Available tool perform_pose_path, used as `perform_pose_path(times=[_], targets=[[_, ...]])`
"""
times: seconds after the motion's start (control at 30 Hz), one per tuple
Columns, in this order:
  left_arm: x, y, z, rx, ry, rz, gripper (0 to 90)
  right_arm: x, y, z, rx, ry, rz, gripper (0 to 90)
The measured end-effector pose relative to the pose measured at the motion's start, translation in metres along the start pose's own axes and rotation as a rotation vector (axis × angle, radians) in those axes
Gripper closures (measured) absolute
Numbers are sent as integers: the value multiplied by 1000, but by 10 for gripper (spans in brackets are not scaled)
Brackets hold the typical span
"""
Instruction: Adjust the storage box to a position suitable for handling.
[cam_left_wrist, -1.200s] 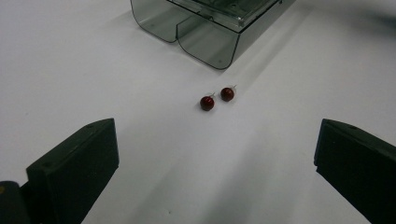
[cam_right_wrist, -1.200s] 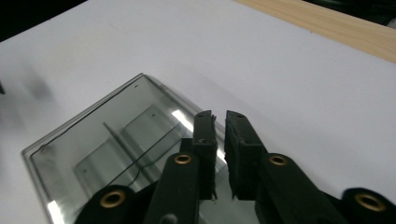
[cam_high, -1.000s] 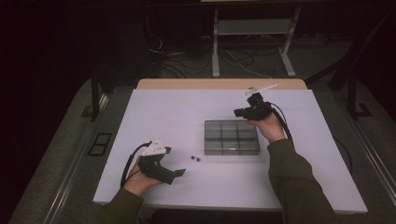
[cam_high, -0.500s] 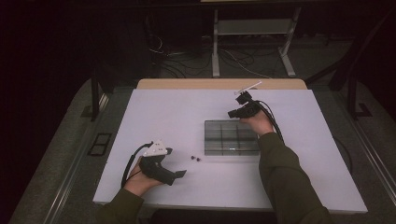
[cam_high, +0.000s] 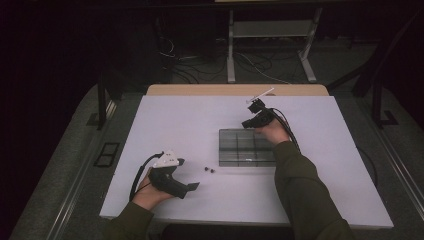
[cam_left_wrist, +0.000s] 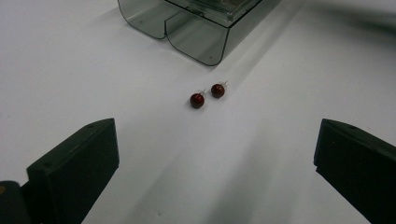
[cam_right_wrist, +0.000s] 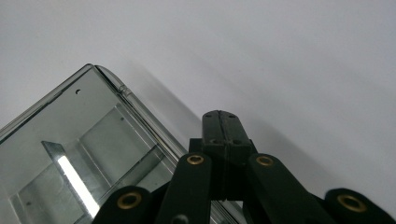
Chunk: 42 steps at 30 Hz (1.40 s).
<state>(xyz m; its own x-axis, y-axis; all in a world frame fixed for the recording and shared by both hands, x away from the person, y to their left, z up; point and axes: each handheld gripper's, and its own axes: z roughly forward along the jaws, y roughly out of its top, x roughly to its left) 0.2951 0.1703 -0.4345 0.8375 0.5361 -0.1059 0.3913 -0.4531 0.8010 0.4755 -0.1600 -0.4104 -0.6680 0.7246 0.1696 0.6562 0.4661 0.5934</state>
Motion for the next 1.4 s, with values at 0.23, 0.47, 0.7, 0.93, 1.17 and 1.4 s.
perform_pose_path(times=[0.23,0.47,0.7,0.93,1.17,1.4], targets=[[0,0,0,4,-2,1,0,2,-2,-2,7,3,-14,892],[-1,0,0,8,-2,8,0,7,-6,-4,10,9,-32,892],[-1,0,1,4,-4,3,0,14,-12,-8,13,13,-56,892],[-2,0,1,9,-7,8,0,23,-17,-10,14,21,-77,892],[-2,0,2,9,-8,7,0,29,-22,-14,14,24,-93,892],[-2,0,2,16,-11,10,0,32,-27,-20,8,25,-105,892]])
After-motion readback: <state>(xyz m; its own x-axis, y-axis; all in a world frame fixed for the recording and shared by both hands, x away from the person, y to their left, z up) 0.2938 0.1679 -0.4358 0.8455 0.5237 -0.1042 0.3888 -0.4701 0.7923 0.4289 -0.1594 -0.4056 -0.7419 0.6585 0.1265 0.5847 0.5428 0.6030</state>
